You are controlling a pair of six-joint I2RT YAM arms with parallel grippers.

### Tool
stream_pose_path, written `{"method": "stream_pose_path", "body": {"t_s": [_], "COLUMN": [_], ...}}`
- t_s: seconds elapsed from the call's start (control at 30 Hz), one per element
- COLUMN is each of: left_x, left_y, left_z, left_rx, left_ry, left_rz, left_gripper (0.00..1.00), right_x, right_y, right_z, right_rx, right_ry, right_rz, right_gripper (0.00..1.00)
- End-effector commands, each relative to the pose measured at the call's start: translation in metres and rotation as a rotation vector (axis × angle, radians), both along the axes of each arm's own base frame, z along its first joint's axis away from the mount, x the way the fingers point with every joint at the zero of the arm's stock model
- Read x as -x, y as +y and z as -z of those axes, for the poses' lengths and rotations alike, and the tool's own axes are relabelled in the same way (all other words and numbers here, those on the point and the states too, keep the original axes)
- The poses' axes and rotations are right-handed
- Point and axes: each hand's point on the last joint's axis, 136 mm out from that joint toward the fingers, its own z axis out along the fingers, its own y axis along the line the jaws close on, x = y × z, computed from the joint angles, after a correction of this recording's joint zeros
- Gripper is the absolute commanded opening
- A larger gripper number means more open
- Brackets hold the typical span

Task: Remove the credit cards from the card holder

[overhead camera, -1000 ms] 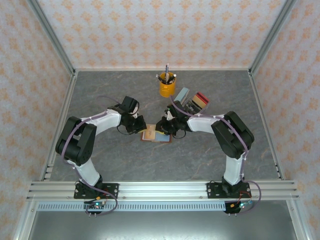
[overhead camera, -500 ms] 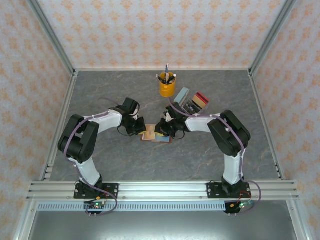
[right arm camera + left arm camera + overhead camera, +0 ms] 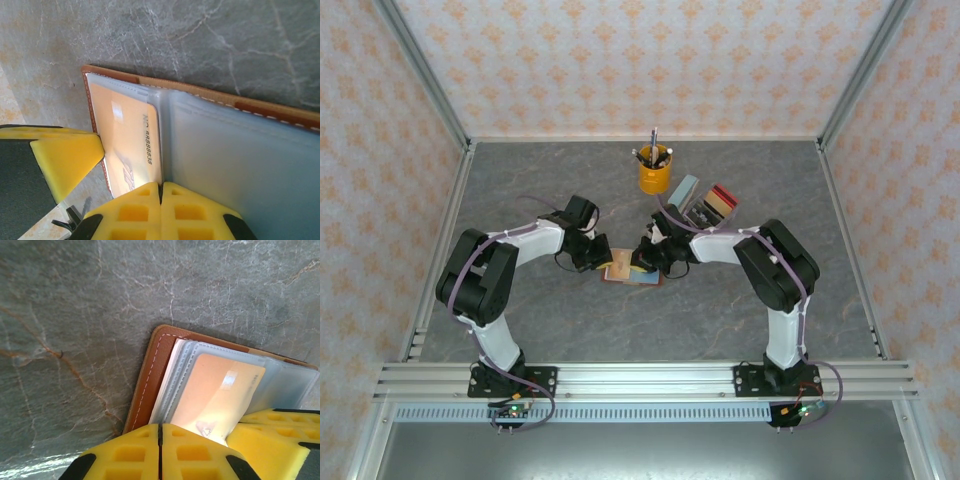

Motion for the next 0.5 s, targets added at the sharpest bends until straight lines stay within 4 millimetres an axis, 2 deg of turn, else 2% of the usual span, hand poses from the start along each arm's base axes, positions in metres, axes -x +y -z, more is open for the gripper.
{"method": "stream_pose_path", "body": {"t_s": [0.0,0.17,0.3,0.47], "left_x": [0.015,0.011,0.01,0.008], "left_y": [0.009,0.011,0.012,0.013], "left_z": [0.017,0.006,0.005,0.002], "left_rx": [-0.062,-0.066,-0.068,-0.062], "left_ry": [0.047,0.015,0.009,0.003], "left_rz": [0.0,-0.004,-0.006,-0.01], "left_gripper": [0.14,0.23,0.24,0.23], "right_x": [-0.001,0.001,0.004,0.006], "right_y": [0.006,-0.009,-0.019,-0.025], "right_z": [-0.013,-0.008,0.0,0.0], "right_rx": [-0.04,0.015,0.054,0.075], "right_ry": [-0.031,-0.013,0.005,-0.003], "right_rz": [-0.013,-0.001,-0.001,-0.008], "right_gripper": [0.0,0.0,0.0,0.0]}}
